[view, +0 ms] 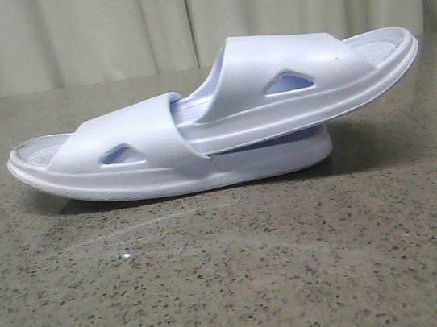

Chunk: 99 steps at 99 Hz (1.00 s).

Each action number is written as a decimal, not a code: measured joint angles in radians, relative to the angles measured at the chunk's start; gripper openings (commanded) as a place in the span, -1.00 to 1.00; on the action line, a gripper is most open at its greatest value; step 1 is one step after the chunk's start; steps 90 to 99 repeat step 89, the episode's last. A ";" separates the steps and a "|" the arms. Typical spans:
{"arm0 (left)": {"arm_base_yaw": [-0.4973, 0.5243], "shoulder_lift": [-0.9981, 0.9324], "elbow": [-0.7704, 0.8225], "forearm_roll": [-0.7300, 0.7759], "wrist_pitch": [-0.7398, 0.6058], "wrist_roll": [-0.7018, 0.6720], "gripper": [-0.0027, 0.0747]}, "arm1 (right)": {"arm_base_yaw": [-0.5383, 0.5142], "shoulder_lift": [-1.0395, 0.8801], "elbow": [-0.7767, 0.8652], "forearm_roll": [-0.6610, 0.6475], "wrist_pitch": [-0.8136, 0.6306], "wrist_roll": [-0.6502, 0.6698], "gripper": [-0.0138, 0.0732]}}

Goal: Insert blue slippers together front up

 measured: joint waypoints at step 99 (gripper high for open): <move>0.000 0.000 0.000 0.000 0.000 0.000 -0.89 | 0.000 -0.006 0.000 -0.026 0.057 0.014 -0.93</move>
